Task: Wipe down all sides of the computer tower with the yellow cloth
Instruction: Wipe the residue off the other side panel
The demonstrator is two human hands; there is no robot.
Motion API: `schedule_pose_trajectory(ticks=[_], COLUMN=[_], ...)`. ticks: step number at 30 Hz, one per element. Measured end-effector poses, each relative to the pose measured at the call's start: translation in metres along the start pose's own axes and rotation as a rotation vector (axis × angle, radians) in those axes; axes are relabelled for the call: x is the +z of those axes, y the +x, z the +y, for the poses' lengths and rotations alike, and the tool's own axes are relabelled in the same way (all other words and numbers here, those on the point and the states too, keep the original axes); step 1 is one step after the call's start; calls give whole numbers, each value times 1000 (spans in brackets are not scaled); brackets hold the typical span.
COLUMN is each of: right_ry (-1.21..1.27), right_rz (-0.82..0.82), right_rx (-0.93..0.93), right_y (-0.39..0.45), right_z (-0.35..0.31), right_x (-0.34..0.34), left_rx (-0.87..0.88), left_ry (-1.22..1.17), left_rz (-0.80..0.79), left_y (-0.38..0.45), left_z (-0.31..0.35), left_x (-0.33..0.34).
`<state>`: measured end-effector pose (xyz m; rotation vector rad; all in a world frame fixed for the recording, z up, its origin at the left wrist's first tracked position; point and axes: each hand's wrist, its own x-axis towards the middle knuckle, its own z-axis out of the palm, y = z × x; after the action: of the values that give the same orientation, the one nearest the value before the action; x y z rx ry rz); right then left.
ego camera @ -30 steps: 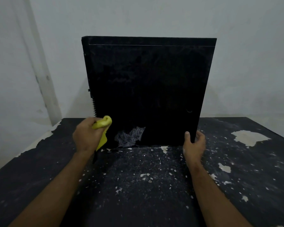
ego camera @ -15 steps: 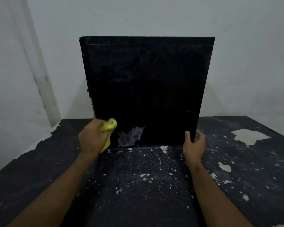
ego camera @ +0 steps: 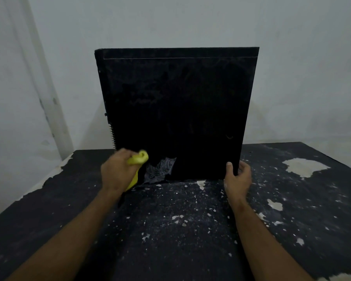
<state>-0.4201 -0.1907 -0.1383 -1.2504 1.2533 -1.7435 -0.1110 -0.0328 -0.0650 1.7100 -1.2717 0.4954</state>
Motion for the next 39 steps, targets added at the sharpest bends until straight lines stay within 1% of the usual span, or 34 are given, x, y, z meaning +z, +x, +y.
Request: schedule_pose_trajectory(ticks=[2,3,5,6,8,9,11,13,15,17,19,22,23,24,26,27,28,31,33,36,38,39], right_ry=[-9,-7,-11,-14,-13,-15,-18,-12,-16,-13,-6,-26,-25,-24,-15,-8,-5,-18,-32,-35,-34,-23], right_rz=[4,4,4,2,-2,-3,-3,-2,8,8,9,24,24,21,20,18,15,16,17,24,24,21], right_rx=[6,8,3,3,4,3,3,8,5,5,3,12,12,13,9,15,23,19,18,8,7,15], right_y=[1,1,1,1,1,1,2,1,0,-1,-1,-2,-2,-2,-1,0,1,2,2,1,2,3], right_z=[1,2,1,1,3,4,3,3,0,-1,-2,-2,-1,-2,-1,0,2,6,7,5,6,7], right_x=[1,1,2,2,1,1,1,0,1,1,0,2,1,1,2,2,2,3,4,6,4,4], left_rx=[86,102,96,59,-37,-58,-22,66,154,203,195,79,71,107,230,261,248,140,185,350,366,359], left_ry=[69,77,69,48,-40,-92,-111,-55,17,56,78,40,27,41,132,165,175,156,158,205,252,266], left_rz=[-139,-162,-123,-84,49,114,191,156,72,21,40,120,122,85,-71,-129,-150,-122,-140,-261,-335,-345], left_y=[-26,-30,-16,-3,29,43,57,52,39,22,14,13,10,3,-21,-32,-39,-38,-36,-39,-39,-37], left_z=[-18,-23,-20,-11,12,22,34,31,16,-6,-21,-23,-20,-19,-24,-30,-35,-41,-36,-15,-4,-5], left_x=[7,8,6,1,-11,-17,-23,-19,-13,-10,-11,-7,-2,4,17,20,20,17,23,44,54,52])
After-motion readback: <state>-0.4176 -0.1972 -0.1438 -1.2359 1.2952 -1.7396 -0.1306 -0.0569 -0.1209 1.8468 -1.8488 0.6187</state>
